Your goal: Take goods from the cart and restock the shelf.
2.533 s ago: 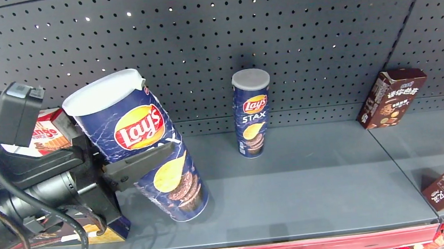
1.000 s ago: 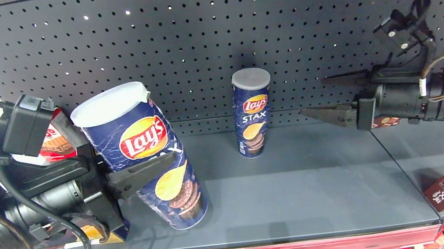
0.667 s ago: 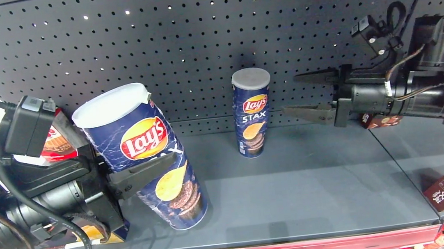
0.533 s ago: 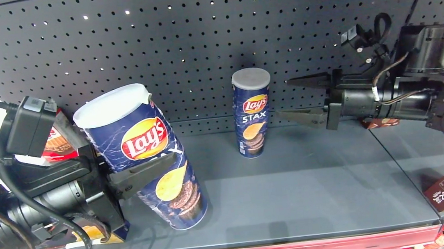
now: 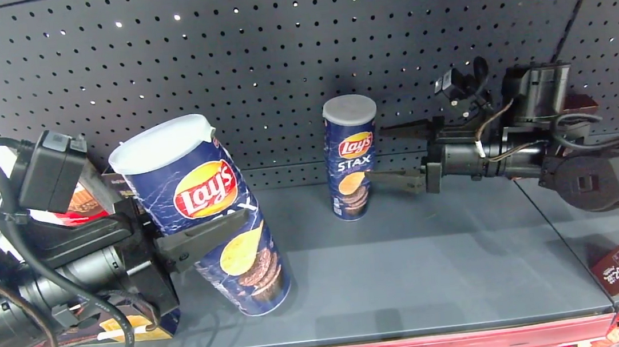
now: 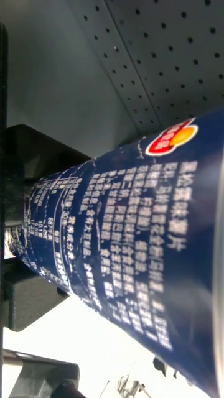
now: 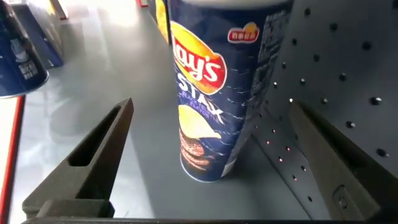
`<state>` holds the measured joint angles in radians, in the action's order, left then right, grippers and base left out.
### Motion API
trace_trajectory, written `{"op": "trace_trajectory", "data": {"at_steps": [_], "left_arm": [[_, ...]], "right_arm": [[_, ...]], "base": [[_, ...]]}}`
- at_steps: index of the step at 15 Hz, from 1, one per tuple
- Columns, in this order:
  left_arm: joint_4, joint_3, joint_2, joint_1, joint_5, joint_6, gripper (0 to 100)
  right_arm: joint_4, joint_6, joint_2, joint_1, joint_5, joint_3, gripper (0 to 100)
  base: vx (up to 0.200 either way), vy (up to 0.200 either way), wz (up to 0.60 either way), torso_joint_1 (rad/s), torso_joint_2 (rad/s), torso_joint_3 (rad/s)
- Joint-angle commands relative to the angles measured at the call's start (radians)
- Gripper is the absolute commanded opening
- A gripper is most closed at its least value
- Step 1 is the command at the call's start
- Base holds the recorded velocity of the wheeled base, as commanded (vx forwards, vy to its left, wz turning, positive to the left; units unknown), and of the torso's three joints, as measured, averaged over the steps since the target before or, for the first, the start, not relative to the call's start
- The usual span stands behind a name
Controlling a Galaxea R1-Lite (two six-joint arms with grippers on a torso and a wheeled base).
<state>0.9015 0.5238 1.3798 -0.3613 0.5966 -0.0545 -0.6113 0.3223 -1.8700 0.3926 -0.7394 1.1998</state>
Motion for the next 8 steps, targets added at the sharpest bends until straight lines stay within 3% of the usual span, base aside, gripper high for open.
{"op": "trace_trajectory", "data": {"at_steps": [1,8], "left_arm": [[0.0,0.001,0.007,0.019,0.002,0.001,0],[0.0,0.001,0.007,0.028,0.002,0.001,0]], "right_arm": [[0.001,0.0,-0.047,0.003,0.0,0.023,100],[-0.001,0.0,-0.112,0.031,0.0,0.018,100]], "base": [[0.0,0.0,0.0,0.0,0.0,0.0],[0.0,0.0,0.0,0.0,0.0,0.0]]}}
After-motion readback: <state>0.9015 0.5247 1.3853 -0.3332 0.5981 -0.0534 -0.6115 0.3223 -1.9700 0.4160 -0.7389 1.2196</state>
